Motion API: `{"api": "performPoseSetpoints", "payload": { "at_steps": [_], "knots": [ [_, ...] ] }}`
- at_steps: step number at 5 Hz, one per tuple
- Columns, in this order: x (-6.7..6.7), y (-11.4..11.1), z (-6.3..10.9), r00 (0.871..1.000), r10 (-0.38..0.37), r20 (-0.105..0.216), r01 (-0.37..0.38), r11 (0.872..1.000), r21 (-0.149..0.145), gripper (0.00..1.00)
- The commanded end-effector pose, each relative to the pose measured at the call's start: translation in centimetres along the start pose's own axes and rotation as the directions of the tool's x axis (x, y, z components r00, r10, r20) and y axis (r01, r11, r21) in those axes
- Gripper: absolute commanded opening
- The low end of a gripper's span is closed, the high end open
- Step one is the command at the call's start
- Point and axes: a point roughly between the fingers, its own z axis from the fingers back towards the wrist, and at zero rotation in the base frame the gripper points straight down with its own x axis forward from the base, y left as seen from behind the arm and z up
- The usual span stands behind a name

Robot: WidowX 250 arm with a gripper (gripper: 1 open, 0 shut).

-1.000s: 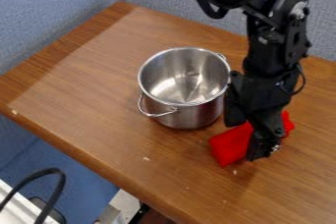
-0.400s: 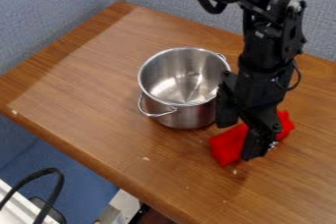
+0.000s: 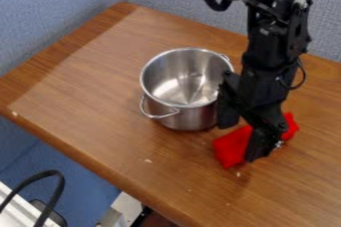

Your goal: Put the red object in the metal pot

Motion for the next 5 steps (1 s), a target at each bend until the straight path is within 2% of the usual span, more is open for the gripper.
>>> {"api": "performPoseSetpoints", "payload": {
  "at_steps": [1,2,4,5],
  "knots": [
    [1.3,1.3,1.7,0.997,0.026,0.075,-0.028,0.999,0.021,1.00],
    [2.1,1.7,0.9,0.997,0.010,0.071,-0.012,1.000,0.028,1.00],
    [1.8,1.8,0.4,0.991,0.107,0.075,-0.107,0.994,0.000,1.00],
    [2.2,1.9,0.1,0.995,0.072,0.076,-0.072,0.997,-0.002,1.00]
  ]
}}
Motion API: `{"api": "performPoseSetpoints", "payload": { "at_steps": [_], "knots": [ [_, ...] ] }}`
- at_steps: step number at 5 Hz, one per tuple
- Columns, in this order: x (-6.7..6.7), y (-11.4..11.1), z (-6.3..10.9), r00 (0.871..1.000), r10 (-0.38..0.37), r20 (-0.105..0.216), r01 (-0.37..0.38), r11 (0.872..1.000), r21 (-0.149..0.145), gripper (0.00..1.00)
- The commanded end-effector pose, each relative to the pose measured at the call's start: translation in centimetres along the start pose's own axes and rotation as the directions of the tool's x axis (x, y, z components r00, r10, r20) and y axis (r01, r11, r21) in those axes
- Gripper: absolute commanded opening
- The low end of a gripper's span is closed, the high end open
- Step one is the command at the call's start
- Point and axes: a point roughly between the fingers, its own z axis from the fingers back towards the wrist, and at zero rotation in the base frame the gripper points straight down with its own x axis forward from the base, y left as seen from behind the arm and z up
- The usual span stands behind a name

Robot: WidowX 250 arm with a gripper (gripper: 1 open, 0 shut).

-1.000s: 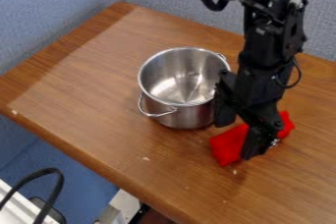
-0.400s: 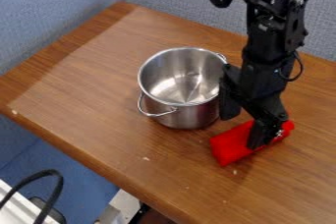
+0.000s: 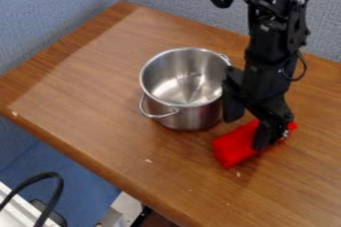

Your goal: Put the red object in the metal pot

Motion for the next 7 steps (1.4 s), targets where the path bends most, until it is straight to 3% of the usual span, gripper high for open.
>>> {"api": "performPoseSetpoints", "payload": {
  "at_steps": [1,2,4,7],
  "knots": [
    [1.0,0.9,0.5,0.999,-0.015,0.031,0.015,1.000,0.005,1.00],
    [1.4,1.2,0.5,0.999,-0.042,0.031,0.042,0.999,0.007,0.00],
    [0.6,0.7,1.1,0.996,-0.080,0.041,0.080,0.997,0.004,0.00],
    [0.5,2.5,1.1,0.982,-0.171,0.078,0.171,0.985,0.005,0.00]
  ]
}}
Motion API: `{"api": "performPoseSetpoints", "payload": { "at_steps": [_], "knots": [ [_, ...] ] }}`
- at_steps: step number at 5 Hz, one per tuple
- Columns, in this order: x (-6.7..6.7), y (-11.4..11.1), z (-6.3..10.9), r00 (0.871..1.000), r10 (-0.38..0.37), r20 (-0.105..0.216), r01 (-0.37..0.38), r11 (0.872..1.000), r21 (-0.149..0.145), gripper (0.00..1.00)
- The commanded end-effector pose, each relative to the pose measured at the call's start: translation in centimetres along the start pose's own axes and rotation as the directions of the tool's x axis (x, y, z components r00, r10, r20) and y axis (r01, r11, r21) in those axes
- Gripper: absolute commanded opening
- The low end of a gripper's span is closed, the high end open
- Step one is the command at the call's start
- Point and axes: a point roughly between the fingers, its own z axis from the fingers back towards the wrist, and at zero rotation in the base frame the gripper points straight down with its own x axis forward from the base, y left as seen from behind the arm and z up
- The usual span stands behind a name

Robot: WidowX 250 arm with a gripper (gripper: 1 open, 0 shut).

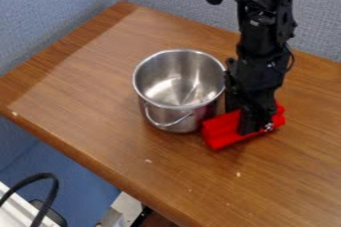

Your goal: Put the red object in the metal pot

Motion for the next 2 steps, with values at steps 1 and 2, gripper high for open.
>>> {"api": "performPoseSetpoints", "payload": {
  "at_steps": [1,2],
  "knots": [
    [-0.2,1.0,1.6,0.998,0.007,0.057,-0.008,1.000,0.018,0.00],
    [-0.3,0.5,3.0,0.996,0.046,0.077,-0.047,0.999,0.020,0.00]
  ]
}}
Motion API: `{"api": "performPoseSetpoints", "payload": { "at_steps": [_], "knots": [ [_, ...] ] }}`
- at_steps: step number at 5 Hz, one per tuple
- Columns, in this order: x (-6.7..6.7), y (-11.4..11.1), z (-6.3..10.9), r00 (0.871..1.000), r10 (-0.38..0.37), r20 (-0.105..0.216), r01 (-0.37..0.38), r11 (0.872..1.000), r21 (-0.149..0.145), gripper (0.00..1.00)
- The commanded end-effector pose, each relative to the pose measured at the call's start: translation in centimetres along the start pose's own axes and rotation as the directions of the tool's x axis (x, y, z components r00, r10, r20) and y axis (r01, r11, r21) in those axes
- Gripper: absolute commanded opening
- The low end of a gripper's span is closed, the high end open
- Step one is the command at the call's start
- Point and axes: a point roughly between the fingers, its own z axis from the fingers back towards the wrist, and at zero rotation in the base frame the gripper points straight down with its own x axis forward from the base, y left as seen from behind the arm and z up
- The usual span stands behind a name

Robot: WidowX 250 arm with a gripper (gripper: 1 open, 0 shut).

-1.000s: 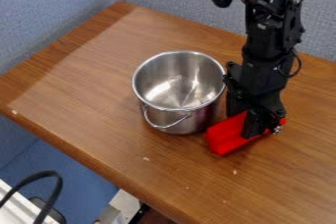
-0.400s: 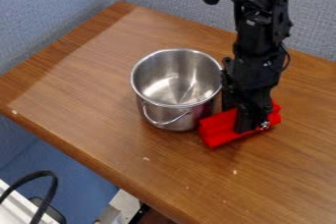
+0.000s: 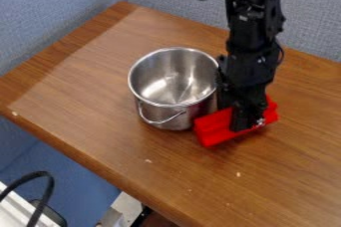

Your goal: Put the red object in the metal pot

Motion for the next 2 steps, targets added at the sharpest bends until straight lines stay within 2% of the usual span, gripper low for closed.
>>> {"api": "performPoseSetpoints", "payload": {
  "at_steps": [1,2],
  "knots": [
    [0.7,0.2,3.8,0.994,0.057,0.098,-0.059,0.998,0.019,0.00],
    [0.6,-0.1,6.3,0.986,0.101,0.134,-0.105,0.994,0.025,0.00]
  ]
}}
